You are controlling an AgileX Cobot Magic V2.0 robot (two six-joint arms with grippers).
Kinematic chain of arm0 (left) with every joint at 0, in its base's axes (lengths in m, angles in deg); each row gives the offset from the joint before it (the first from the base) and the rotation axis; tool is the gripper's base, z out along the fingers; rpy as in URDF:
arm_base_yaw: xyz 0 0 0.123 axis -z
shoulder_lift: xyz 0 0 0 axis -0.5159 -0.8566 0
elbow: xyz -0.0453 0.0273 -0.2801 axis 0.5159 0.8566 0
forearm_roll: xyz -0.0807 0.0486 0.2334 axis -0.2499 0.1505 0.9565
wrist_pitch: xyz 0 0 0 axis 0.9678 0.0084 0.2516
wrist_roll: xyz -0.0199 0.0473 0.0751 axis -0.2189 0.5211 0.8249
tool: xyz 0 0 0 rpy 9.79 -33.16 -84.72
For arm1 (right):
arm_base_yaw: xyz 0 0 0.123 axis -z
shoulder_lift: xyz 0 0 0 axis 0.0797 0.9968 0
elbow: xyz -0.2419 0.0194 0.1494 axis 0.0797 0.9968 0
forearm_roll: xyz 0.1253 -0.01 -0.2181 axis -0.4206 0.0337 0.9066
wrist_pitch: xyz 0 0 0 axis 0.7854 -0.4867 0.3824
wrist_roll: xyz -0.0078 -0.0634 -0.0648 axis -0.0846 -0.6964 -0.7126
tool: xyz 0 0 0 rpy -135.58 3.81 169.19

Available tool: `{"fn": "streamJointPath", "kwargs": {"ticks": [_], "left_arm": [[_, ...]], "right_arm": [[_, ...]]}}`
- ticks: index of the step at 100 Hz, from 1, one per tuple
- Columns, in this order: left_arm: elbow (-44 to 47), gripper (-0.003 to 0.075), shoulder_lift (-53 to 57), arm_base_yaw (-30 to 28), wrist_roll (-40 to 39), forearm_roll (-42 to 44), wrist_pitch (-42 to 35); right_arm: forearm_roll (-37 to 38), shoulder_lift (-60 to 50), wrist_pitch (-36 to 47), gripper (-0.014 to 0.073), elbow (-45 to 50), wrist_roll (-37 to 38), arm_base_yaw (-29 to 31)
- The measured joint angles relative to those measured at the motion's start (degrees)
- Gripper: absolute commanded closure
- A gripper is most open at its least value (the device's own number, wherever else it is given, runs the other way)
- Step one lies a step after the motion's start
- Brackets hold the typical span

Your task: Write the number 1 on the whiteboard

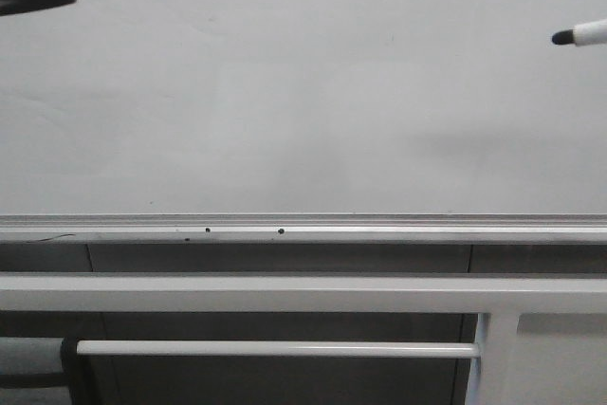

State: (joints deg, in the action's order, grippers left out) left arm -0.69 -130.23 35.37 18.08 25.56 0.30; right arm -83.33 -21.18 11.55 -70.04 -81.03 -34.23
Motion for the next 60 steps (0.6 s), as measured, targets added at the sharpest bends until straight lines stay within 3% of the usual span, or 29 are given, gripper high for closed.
{"fn": "streamJointPath", "kwargs": {"ticks": [22, 60], "left_arm": [[2.8, 0.0741, 0.5, 0.0, 0.0, -4.0, -12.0], [2.8, 0.0741, 0.5, 0.0, 0.0, -5.8, -16.0]], "right_arm": [[0.0, -3.3, 7.5, 0.0636, 6.0, 2.2, 2.5], [-0.4, 5.0, 16.4, 0.0636, 6.3, 2.3, 3.4]]}}
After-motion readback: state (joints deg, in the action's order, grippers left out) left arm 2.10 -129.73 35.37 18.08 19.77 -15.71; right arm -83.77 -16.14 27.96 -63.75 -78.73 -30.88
